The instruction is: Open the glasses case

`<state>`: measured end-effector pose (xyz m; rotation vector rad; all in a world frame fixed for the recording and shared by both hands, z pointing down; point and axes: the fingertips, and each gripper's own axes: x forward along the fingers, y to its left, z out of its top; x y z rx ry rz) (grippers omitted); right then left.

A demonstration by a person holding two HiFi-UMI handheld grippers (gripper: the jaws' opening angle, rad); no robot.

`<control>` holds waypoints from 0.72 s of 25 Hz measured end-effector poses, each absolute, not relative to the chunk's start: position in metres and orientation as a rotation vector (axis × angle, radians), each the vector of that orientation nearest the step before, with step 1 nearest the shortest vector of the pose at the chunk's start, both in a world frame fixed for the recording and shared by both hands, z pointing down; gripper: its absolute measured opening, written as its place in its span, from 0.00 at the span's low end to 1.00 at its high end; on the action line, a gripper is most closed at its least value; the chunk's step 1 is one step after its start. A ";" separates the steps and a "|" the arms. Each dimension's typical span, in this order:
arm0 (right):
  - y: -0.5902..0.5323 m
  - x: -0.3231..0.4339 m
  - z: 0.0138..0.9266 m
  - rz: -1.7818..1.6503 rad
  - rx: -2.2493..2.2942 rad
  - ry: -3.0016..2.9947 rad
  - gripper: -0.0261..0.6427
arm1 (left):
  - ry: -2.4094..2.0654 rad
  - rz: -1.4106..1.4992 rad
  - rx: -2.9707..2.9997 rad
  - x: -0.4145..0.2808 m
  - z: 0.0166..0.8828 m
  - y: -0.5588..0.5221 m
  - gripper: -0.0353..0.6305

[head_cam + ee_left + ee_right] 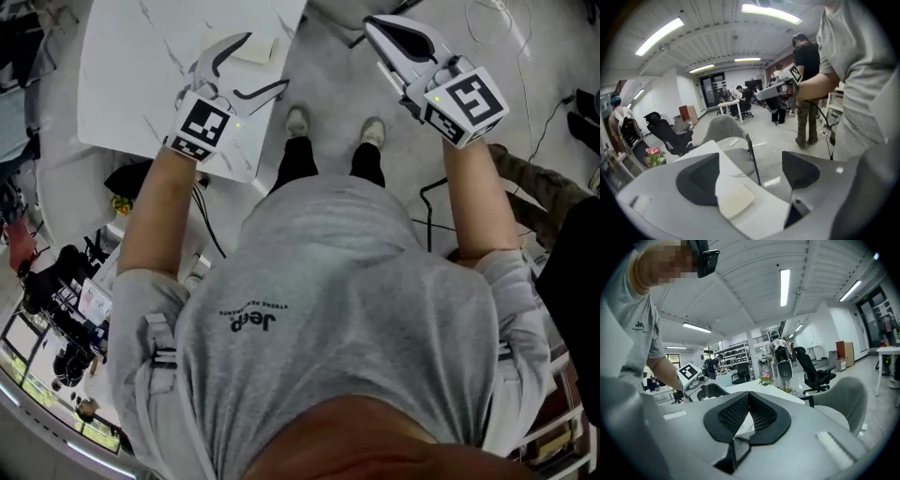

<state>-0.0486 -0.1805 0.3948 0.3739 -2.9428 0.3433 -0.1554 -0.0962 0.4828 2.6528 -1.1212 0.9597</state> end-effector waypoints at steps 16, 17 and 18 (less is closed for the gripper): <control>-0.171 -0.103 0.484 0.412 0.323 -2.873 0.04 | -0.477 1.739 2.702 -0.198 0.619 -0.097 0.64; -0.172 -0.103 0.486 0.416 0.324 -2.871 0.04 | -0.446 1.744 2.695 -0.199 0.622 -0.096 0.63; -0.172 -0.103 0.487 0.420 0.326 -2.870 0.04 | -0.424 1.747 2.691 -0.201 0.623 -0.096 0.62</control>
